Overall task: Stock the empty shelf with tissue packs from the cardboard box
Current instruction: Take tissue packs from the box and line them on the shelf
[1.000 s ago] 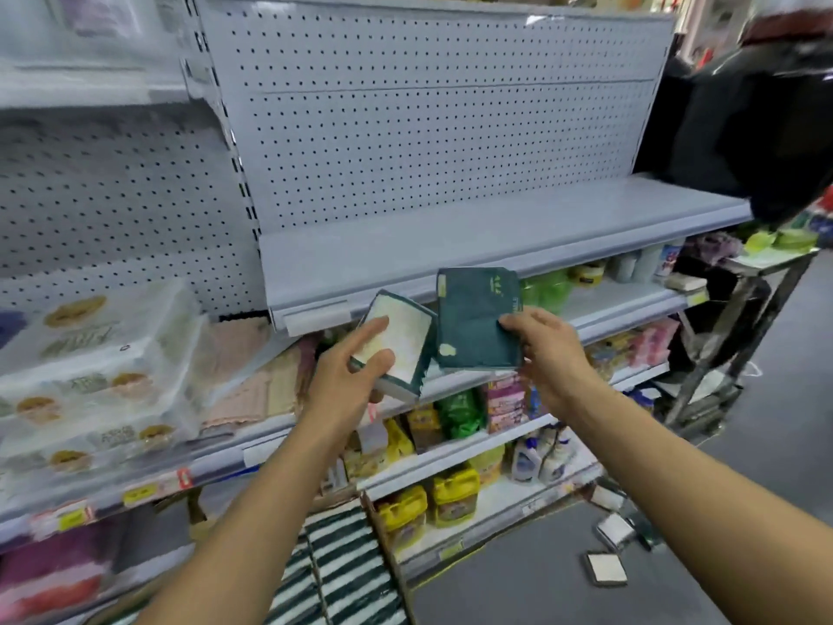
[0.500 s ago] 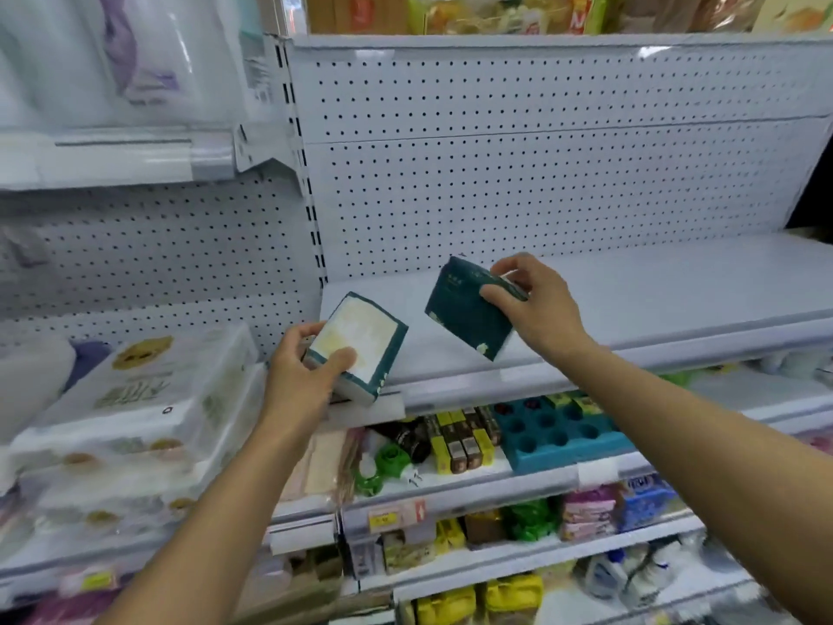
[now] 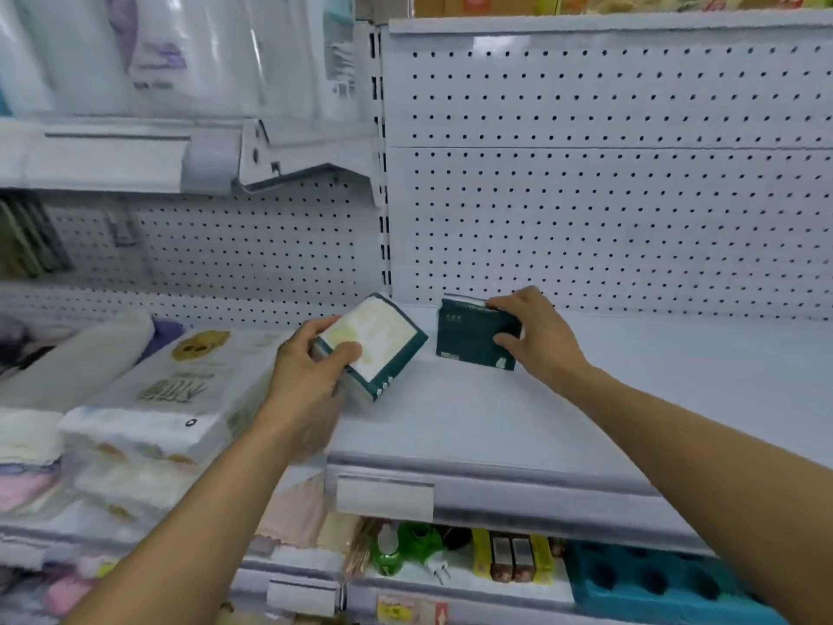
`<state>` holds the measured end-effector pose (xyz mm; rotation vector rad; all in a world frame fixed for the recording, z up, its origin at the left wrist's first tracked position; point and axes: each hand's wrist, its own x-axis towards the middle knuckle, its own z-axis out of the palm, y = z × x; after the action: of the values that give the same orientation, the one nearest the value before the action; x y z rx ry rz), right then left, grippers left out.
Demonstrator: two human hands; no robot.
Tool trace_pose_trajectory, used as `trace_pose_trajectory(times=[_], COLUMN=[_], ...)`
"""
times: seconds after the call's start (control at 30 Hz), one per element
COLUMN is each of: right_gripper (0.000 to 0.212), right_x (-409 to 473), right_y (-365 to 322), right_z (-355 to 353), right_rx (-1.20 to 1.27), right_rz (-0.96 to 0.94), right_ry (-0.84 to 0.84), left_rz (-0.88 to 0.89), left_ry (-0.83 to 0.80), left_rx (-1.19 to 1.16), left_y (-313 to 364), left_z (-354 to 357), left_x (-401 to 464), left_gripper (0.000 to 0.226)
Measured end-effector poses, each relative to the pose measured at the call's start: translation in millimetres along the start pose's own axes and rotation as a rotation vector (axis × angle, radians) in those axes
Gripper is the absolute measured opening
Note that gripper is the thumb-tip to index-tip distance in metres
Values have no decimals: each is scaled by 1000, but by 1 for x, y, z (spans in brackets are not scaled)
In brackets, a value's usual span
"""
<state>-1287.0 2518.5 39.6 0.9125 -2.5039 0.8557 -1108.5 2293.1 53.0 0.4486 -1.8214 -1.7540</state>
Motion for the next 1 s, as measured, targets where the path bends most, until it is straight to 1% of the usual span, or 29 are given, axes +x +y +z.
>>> trace_pose_trajectory(times=[0.1,0.17,0.27,0.37,0.53,0.6,0.67,0.7,0.77,0.8,0.83,0.87,0.9,0.93,1.0], right_gripper=[46,46,45,45,47,55,73,82,91,90,84,72,56,41,23], right_x=[47,74,103,119,128,129,123,118,100,90,79,70,61,53,43], right_y=[17,25,34,43,58,58,51,46,34,28,24,19,14,8,-4], right_z=[21,34,49,55,57,57,51,47,35,30,27,26,23,18,5], right_rx=[-11,-22,-73,-123,-327,-373,-361,-318,-229,-198,-155,-76,36,173,521], right_rz=[-50,-72,-108,-133,-178,-185,-194,-248,-489,-607,-672,-670,-602,-481,-158], right_ry=[-13,-10,-15,5,85,104,133,129,53,8,-18,-17,1,2,-76], left_rz=[-39,-49,-94,-122,-116,-125,-142,-154,-184,-202,-224,-251,-286,-323,-361], left_ry=[47,52,49,22,-16,-23,-21,-12,-16,-30,-49,-72,-94,-115,-176], left_rx=[6,25,-22,-46,-3,-6,-52,-76,-136,-159,-174,-195,-229,-268,-294], left_y=[-8,-13,-17,-19,-24,-25,-25,-23,-18,-15,-11,-7,-3,1,7], left_z=[9,15,26,35,45,49,52,55,60,64,68,71,74,76,77], left_x=[24,37,53,64,76,79,82,83,84,83,81,79,76,74,72], left_gripper=[27,28,28,28,27,25,21,19,17,17,19,19,23,34,61])
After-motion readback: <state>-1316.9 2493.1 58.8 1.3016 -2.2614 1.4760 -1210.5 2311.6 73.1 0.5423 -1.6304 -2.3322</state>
